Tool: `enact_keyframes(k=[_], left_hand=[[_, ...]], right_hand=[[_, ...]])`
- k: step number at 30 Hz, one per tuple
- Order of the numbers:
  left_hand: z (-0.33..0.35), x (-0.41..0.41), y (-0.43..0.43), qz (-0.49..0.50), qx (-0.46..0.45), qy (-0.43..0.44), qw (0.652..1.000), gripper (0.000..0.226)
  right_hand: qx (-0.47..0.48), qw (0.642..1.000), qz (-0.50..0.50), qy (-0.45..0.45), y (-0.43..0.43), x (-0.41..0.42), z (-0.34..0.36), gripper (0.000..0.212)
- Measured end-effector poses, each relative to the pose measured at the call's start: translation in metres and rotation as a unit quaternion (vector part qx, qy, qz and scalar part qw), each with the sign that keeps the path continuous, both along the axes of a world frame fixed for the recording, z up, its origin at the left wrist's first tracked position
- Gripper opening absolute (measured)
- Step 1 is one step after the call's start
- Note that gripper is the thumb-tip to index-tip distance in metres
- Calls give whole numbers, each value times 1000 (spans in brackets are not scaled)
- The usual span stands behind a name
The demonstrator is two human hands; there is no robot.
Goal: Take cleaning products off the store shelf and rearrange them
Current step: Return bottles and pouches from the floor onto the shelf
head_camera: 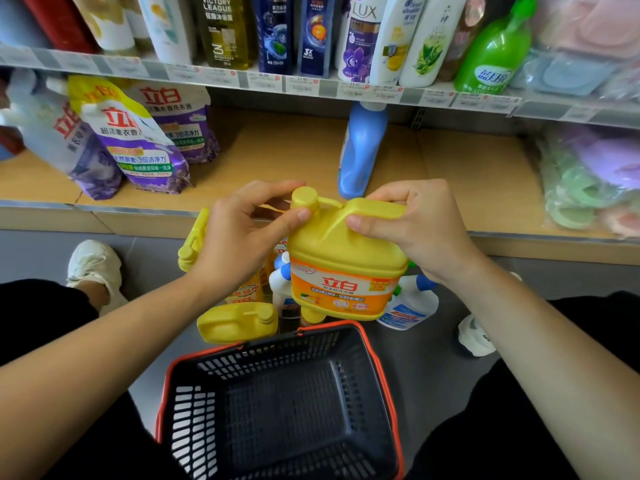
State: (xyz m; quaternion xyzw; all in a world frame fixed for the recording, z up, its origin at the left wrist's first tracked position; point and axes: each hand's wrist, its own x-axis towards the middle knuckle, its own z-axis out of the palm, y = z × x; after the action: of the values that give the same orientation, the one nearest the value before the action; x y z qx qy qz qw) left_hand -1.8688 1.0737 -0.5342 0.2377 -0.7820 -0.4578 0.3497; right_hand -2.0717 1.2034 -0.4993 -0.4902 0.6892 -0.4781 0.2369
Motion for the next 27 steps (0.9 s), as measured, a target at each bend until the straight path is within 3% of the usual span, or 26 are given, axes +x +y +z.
enact_keyframes(k=[3,9,13,15,17,20,22,27], left_hand=[[0,0,0,2,18,-29,999,49],[5,-3,-9,-129,125,-30,983,47],[17,1,-18,-248,230,-13,941,34],[20,1,-20,-300,264,-11,917,38],[20,0,-18,-347,292,-4,891,45],[18,-3,-13,-395,323,12,860,51],[16,-3,-11,-385,327,26,863,49],[18,-1,-7,-258,281,53,923,46]], right_hand=[[-1,1000,-9,-2,-1,5,-2,20],[-2,997,12,-74,-1,-3,1,21],[0,974,83,-209,1,-18,9,14],[3,956,113,-270,1,-23,11,17],[10,945,134,-299,-1,-24,12,28],[12,931,167,-325,-2,-22,10,19],[10,926,171,-336,-3,-21,9,19],[-2,946,107,-306,-6,-20,6,21]])
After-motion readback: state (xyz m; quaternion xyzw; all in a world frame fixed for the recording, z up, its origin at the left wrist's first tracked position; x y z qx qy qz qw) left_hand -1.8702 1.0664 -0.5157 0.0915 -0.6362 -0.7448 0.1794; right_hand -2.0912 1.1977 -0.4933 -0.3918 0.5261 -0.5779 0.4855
